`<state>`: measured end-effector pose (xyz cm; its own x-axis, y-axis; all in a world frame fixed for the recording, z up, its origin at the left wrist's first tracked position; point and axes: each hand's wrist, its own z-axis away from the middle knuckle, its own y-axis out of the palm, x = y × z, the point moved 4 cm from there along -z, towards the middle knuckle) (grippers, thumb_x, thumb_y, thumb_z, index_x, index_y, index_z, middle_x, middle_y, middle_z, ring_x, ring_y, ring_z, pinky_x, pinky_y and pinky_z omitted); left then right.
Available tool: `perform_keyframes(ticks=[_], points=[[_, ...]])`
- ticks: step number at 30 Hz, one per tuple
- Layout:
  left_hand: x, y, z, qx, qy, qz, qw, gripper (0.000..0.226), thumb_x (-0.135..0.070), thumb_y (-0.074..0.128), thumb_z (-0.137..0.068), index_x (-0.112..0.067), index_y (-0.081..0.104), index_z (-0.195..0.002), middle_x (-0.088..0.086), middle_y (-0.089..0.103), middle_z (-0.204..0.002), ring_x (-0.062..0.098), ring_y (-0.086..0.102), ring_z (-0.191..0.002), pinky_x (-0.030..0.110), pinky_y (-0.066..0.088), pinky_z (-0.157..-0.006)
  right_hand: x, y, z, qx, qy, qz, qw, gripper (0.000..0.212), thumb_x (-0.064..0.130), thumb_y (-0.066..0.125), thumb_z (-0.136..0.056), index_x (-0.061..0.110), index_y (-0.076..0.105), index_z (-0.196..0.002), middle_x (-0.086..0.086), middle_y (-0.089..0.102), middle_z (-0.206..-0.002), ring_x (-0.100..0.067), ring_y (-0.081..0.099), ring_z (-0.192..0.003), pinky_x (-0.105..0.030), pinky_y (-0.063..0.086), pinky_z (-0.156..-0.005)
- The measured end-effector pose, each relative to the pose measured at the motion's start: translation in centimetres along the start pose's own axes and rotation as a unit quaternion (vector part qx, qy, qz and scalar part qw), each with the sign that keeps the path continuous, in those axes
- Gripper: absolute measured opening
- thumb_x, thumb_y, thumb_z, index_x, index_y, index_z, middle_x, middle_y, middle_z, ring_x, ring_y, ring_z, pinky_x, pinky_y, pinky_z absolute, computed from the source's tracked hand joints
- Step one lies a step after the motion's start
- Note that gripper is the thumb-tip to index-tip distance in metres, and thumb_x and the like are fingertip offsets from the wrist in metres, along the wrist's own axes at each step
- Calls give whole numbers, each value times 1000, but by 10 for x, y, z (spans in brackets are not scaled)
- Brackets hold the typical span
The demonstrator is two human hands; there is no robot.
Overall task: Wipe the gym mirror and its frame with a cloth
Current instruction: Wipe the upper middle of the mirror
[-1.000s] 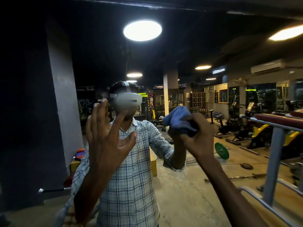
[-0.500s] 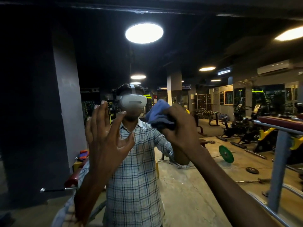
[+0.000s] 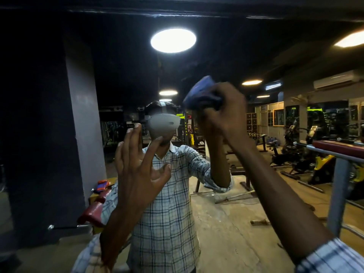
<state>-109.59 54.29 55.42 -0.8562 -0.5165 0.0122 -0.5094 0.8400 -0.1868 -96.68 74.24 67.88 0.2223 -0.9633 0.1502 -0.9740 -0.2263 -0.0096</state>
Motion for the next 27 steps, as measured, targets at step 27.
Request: perform_keyframes(ticks=[27], points=[[-47,33,10,-6,-21,30,999,66,-46,66,-86,-22,58,-146,13,14,-172,33,10,-160,53,6,-126,-71,-35,196,192,15,-8,981,42,15,86,-68,23,64,-103,16,60,-107,9,52,-96,-7,41,-81]])
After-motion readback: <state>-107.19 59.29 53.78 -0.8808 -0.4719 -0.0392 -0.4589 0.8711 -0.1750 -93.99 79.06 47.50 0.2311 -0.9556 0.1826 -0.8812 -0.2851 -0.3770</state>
